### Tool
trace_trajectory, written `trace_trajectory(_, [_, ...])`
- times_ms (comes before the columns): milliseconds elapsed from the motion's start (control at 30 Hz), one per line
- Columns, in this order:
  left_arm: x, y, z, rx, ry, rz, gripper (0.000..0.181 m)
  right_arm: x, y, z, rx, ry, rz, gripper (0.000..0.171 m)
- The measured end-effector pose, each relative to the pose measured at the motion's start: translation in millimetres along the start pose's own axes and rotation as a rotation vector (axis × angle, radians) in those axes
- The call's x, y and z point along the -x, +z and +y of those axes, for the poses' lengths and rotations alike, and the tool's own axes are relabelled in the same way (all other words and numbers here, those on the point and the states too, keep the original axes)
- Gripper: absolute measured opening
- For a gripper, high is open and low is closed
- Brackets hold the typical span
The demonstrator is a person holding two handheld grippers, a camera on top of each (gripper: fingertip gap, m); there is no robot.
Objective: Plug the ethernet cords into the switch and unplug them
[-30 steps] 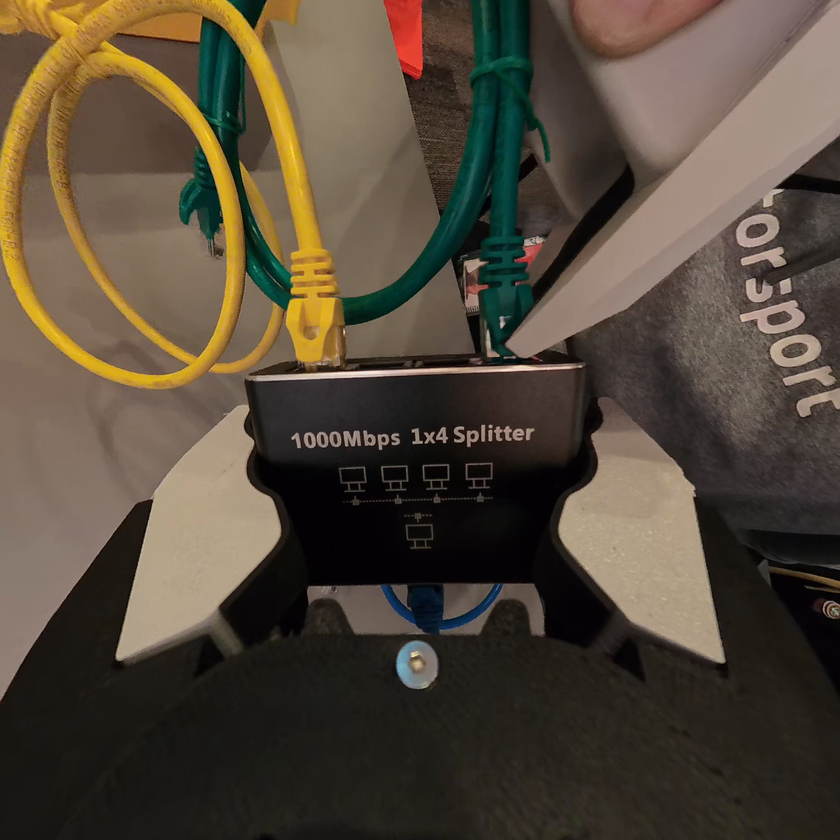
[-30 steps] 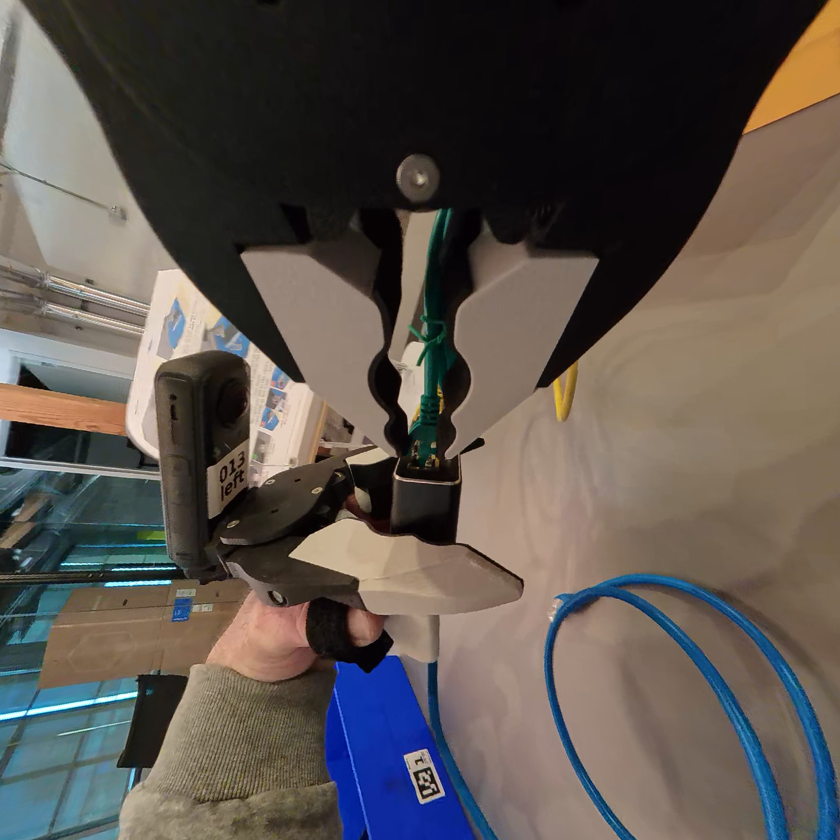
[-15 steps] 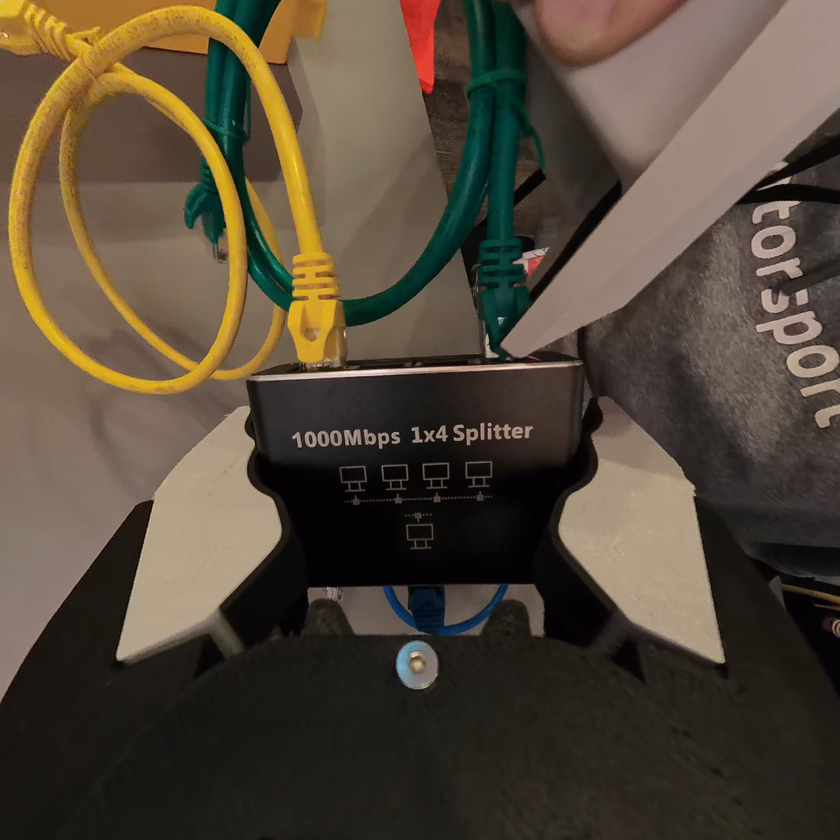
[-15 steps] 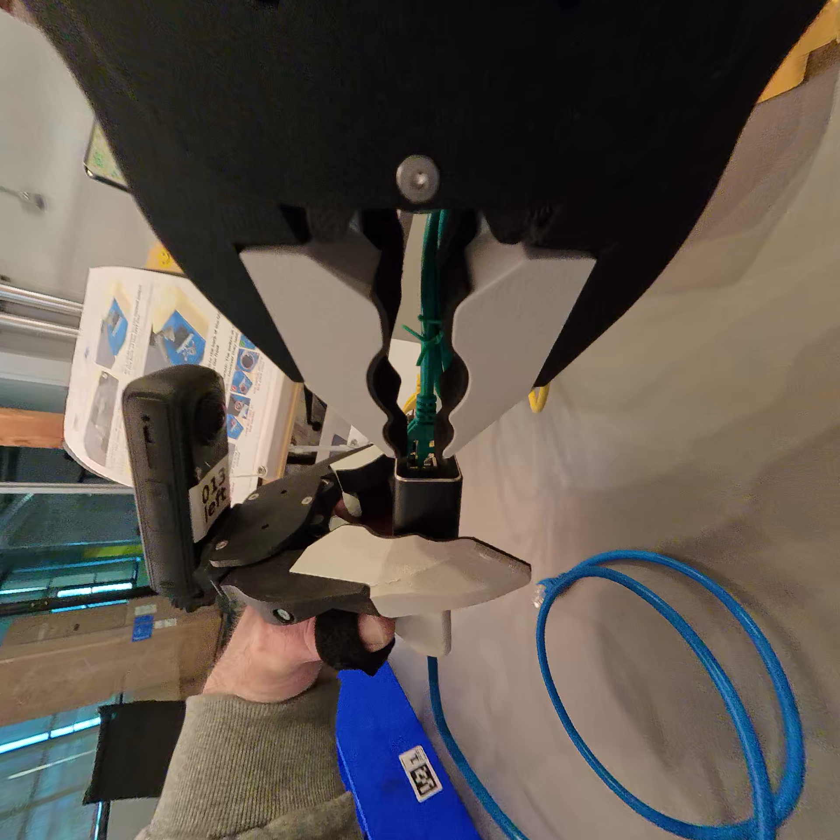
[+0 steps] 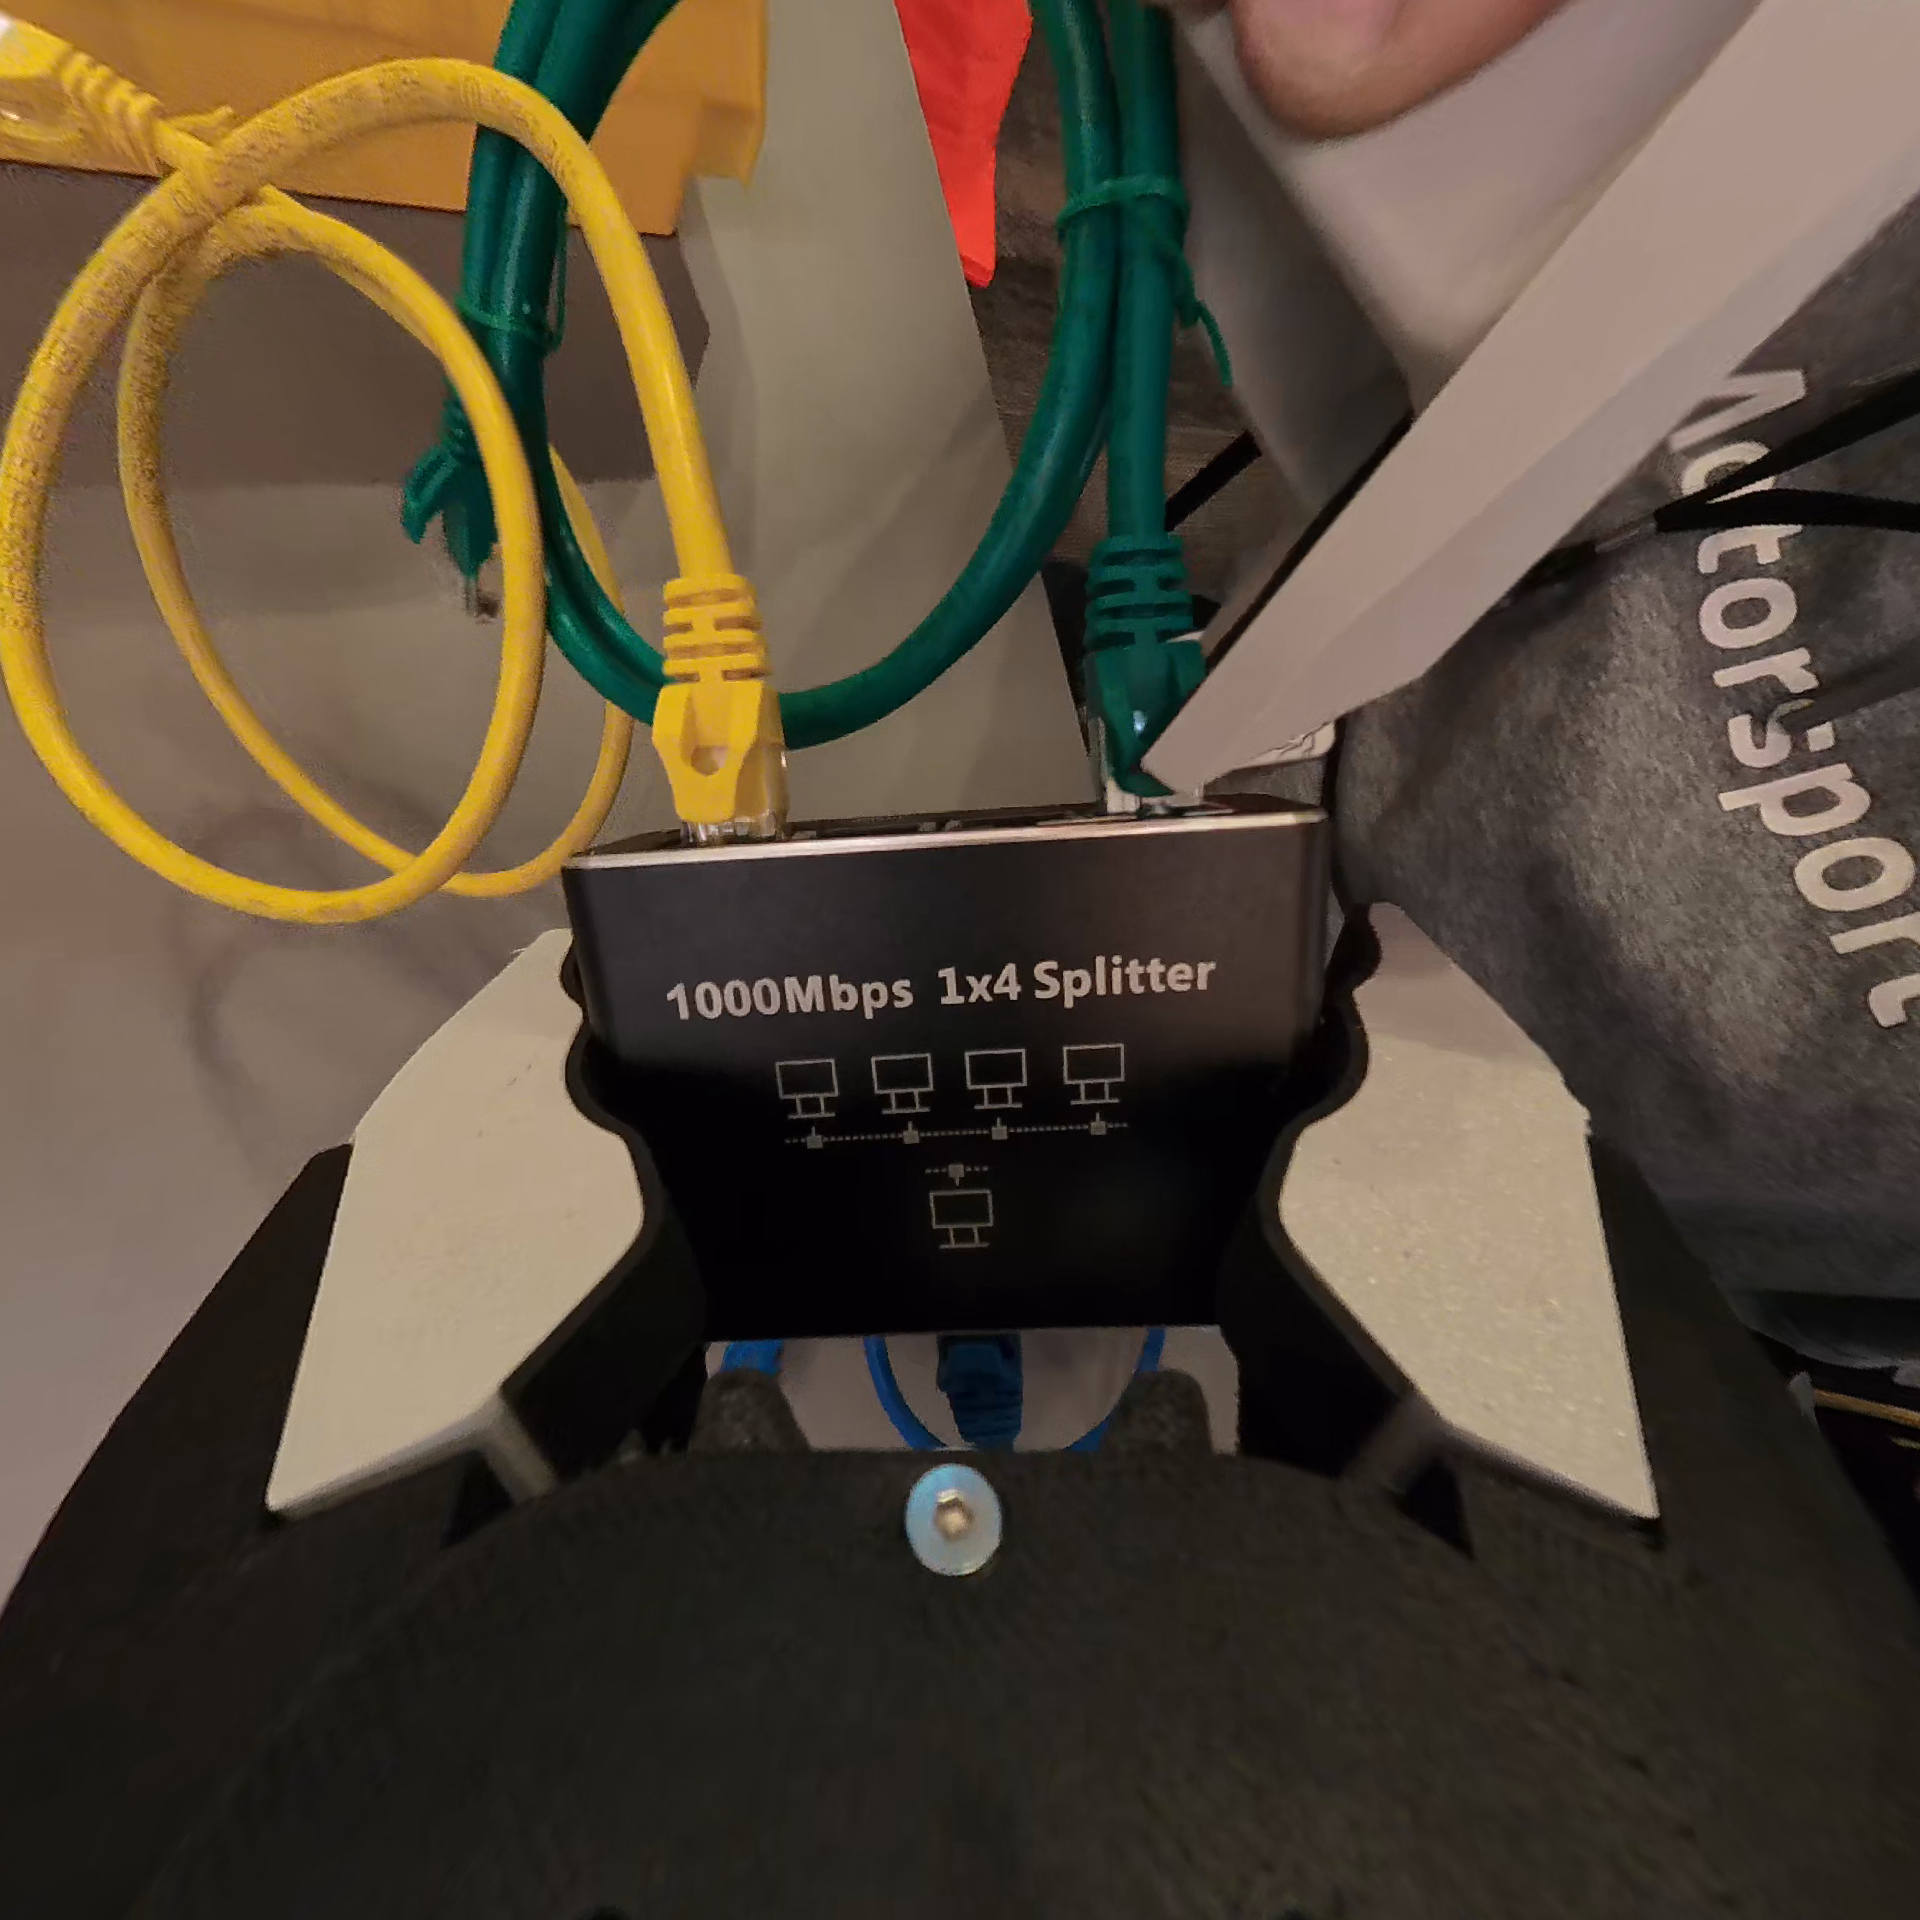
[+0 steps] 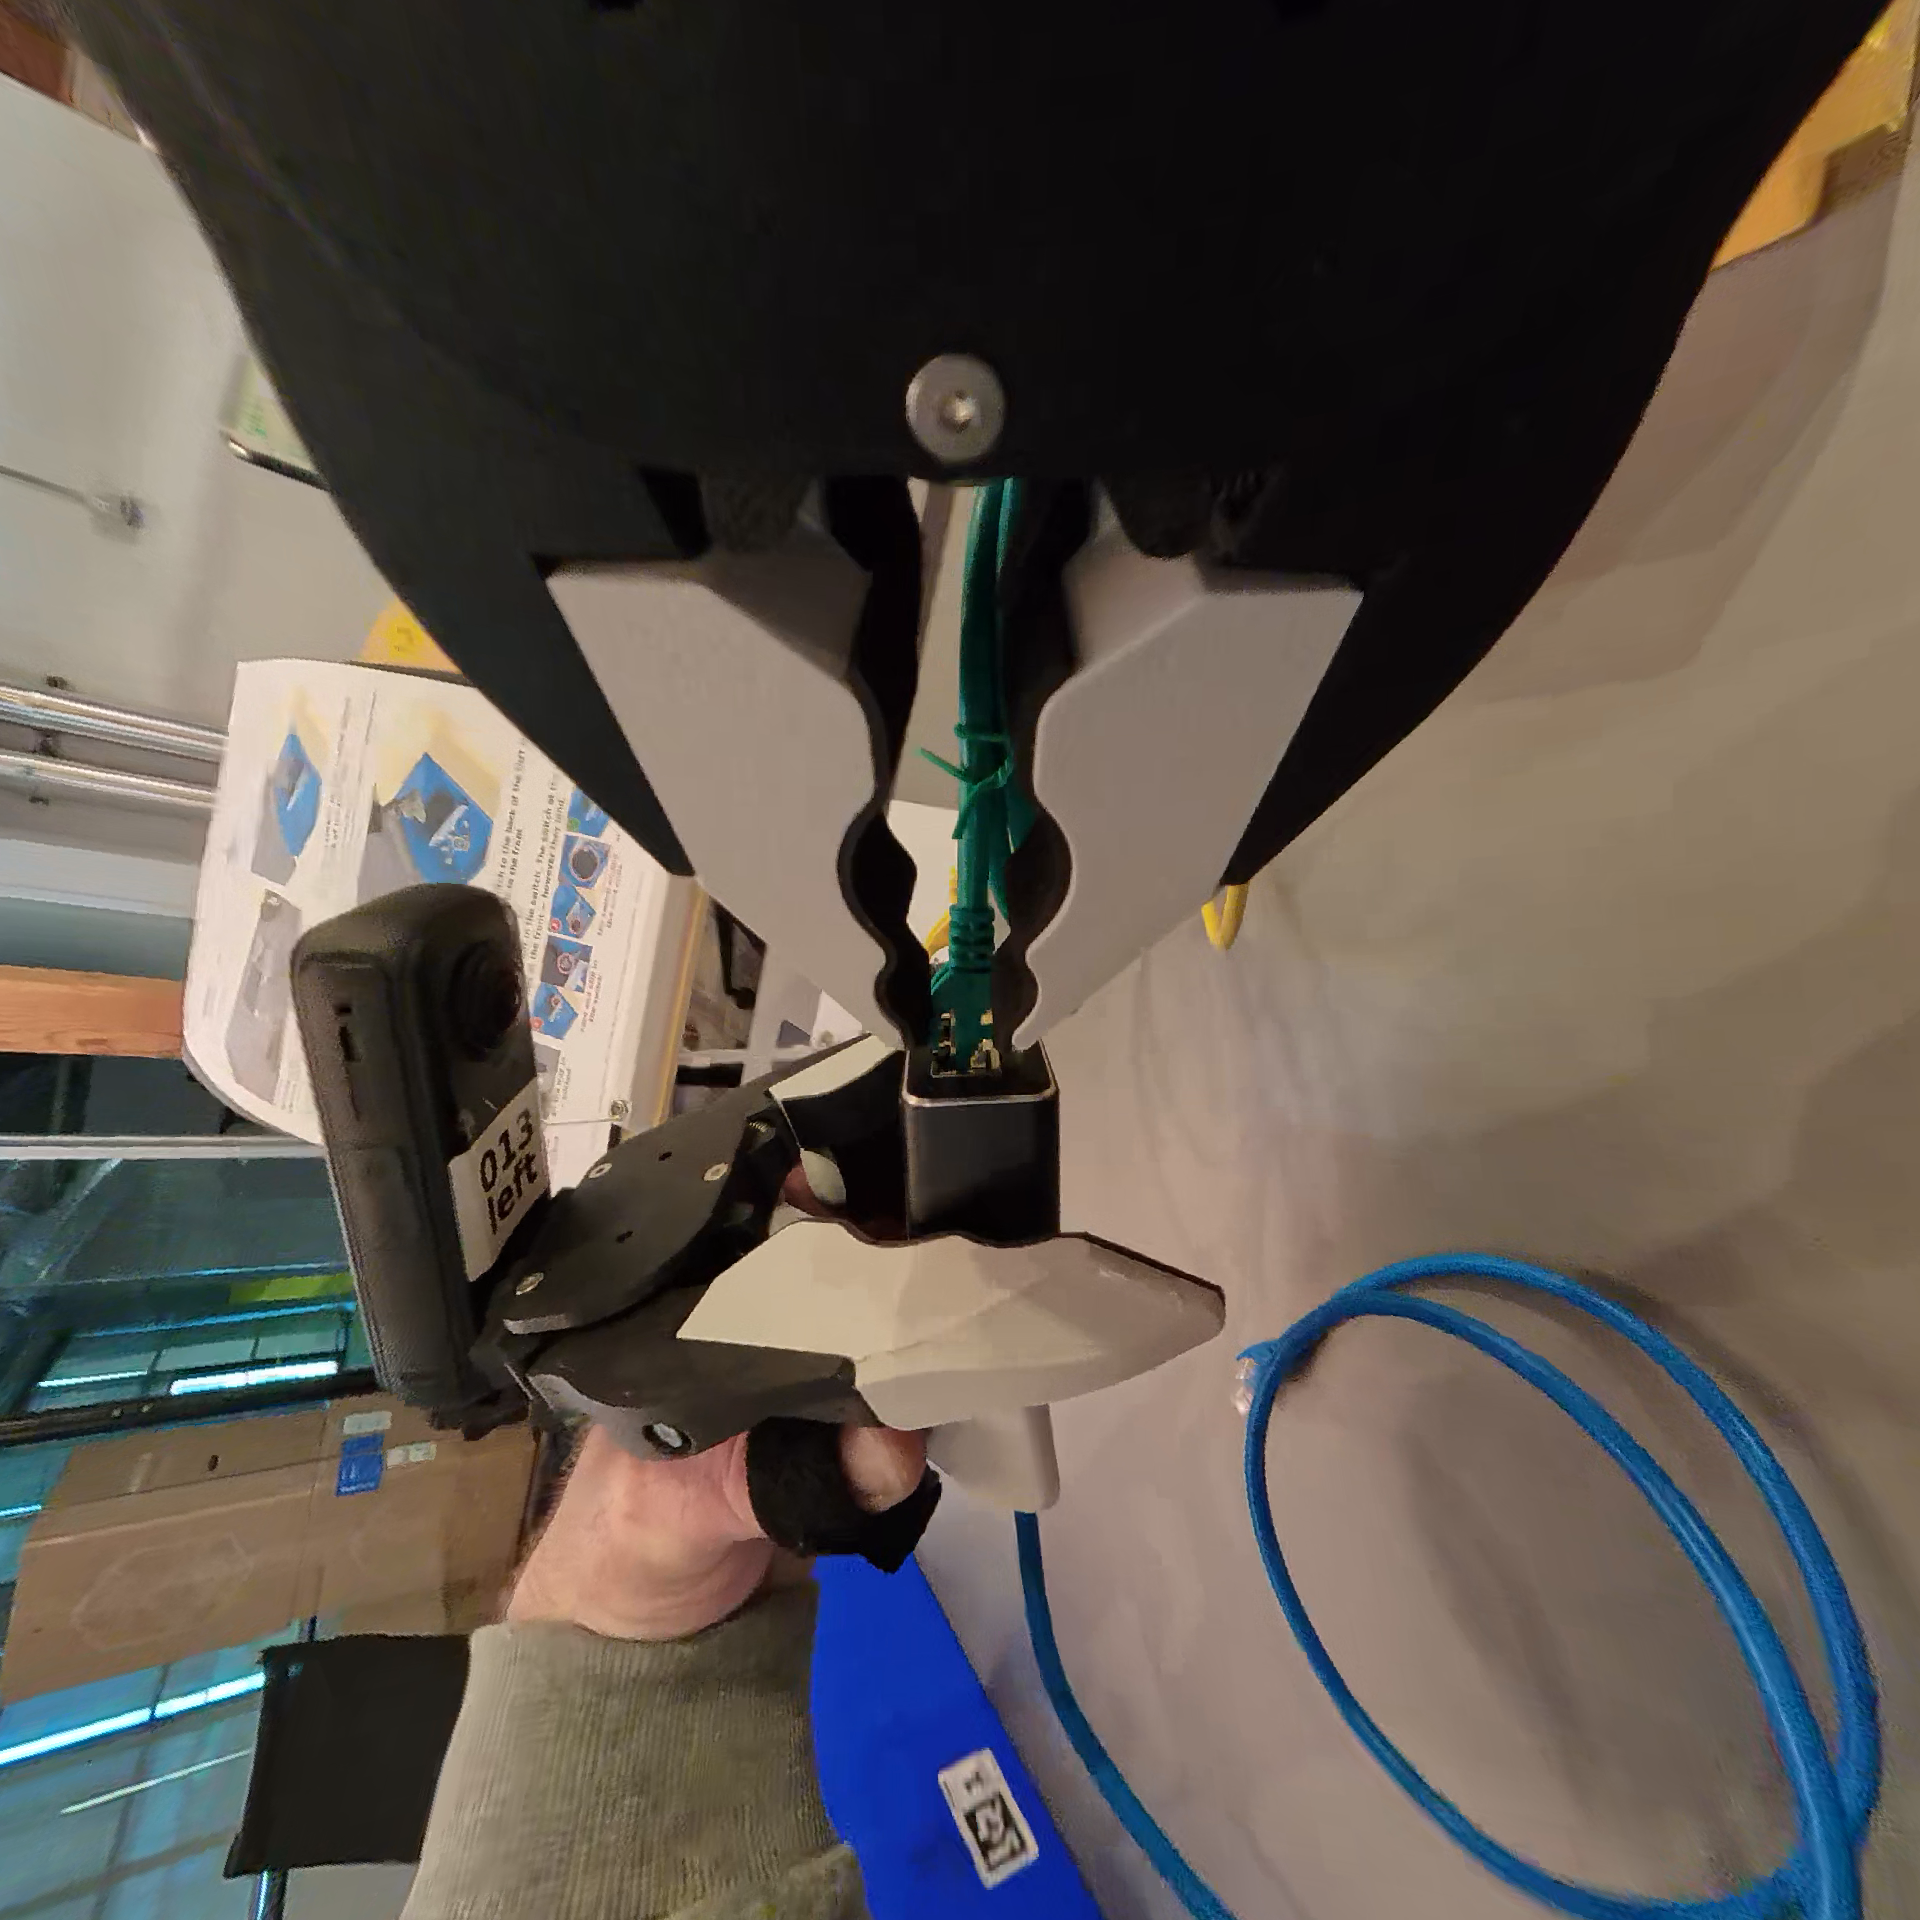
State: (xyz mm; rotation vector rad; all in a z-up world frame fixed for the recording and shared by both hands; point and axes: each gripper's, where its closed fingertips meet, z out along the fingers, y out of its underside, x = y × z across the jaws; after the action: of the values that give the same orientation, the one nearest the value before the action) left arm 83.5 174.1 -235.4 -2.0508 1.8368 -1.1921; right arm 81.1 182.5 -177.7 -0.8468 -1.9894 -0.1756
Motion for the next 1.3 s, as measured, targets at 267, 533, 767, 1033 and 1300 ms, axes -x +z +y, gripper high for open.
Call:
trace_trajectory(267, [-9, 9, 9, 0.092, 0.074, -0.009, 0.127, 10, -7, -14, -0.205, 0.132, -0.191, 0.008])
trace_trajectory(533, [-4, 4, 3, 0.069, 0.076, -0.028, 0.127, 7, -8, -10, -0.193, 0.173, -0.126, 0.008])
trace_trajectory(767, [-3, 4, 2, 0.047, 0.014, 0.021, 0.127, 4, -3, -4, -0.101, 0.019, 0.027, 0.01])
trace_trajectory(1033, [-11, 6, 4, 0.084, 0.011, 0.061, 0.127, 5, -5, -6, -0.046, -0.071, 0.059, 0.01])
trace_trajectory(1300, [-6, 13, 5, 0.119, 0.046, 0.036, 0.126, 15, -6, -2, 0.045, -0.195, -0.032, 0.009])
